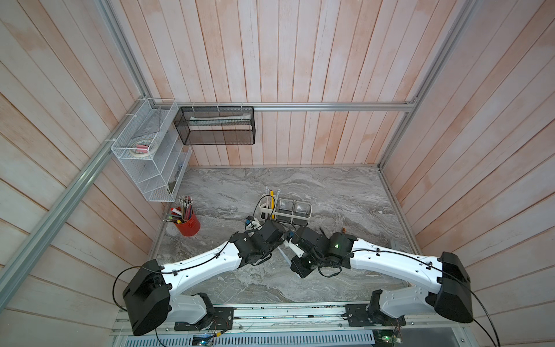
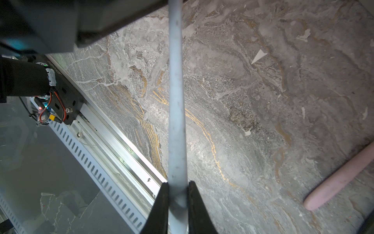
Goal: Place the toothbrush into the toothbrush holder
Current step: Pick up the toothbrush from the center of the board.
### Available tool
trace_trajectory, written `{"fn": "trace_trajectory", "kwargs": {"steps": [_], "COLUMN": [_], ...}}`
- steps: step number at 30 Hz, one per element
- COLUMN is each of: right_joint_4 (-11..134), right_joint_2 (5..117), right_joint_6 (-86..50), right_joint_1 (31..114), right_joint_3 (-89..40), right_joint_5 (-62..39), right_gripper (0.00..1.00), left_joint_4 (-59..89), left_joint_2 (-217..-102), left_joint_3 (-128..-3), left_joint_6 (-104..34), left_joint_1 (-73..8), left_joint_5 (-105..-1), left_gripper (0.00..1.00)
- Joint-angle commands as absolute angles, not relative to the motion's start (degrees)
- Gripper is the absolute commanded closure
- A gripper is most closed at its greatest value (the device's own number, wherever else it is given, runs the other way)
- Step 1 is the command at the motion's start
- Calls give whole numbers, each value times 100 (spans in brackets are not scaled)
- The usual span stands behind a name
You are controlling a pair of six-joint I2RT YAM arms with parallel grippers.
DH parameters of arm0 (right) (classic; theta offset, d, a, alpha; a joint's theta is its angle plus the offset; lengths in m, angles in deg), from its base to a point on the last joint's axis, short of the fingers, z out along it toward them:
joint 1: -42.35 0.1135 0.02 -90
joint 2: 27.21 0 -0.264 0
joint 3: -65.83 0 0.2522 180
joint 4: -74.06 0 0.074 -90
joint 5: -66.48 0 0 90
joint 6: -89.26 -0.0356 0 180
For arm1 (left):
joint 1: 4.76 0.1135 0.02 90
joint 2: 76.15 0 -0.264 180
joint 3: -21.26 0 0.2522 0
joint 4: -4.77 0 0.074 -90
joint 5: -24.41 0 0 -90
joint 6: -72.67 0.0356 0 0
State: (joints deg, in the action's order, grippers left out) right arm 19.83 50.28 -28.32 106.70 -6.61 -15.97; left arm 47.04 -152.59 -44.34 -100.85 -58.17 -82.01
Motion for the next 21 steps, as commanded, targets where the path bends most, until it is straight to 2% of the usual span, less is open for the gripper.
{"fn": "trace_trajectory", "kwargs": {"steps": [1, 21], "right_joint_4": [2149, 2158], "right_joint_2": [5049, 4996], "right_joint_6": [-2720, -2742], "right_joint_1": [10756, 10757], "right_joint_3": [-819, -769], "right_joint_5": [-1517, -1535], "right_gripper": [98, 97], "left_joint_4": [4609, 4647], "left_joint_2": [-15392, -15469], "left_joint_3": [-4435, -4527], "left_joint_6": [-9971, -9887], "left_joint_1": [-5787, -5782], "left_joint_5": [-8132, -8121], "left_gripper": [85, 100]}}
